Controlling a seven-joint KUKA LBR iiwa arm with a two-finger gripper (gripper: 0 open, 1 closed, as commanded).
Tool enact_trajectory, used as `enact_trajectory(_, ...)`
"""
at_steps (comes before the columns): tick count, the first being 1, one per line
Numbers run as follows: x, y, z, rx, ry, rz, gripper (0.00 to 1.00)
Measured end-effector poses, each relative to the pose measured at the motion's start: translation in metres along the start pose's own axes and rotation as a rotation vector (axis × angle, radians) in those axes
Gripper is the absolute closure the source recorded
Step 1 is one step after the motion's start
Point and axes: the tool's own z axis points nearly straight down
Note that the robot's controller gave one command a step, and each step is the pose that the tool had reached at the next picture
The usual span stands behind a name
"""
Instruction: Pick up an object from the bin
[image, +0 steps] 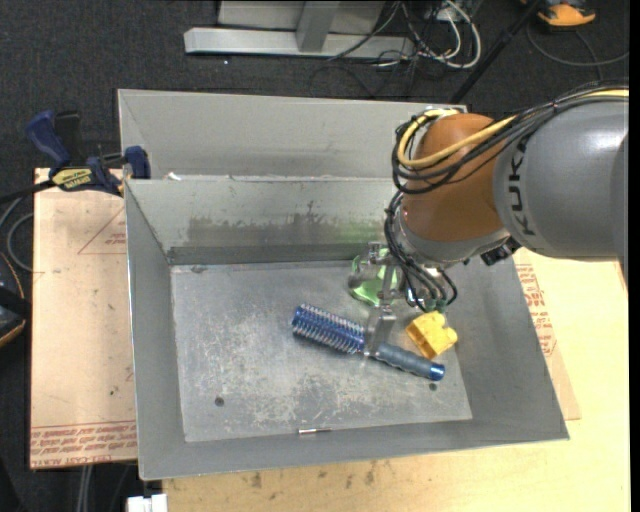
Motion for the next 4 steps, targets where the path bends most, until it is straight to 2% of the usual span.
enact_trajectory(1, 0.0, 0.025, 0.017, -0.001, -0.006, 0.137, 0.0)
enact_trajectory(2, 0.01, 0.029, 0.01, -0.001, -0.007, 0.256, 0.0)
enact_trajectory(3, 0.013, 0.033, 0.027, -0.001, -0.005, 0.484, 0.0)
enact_trajectory(4, 0.015, 0.031, 0.074, -0.007, -0.019, 0.654, 0.0)
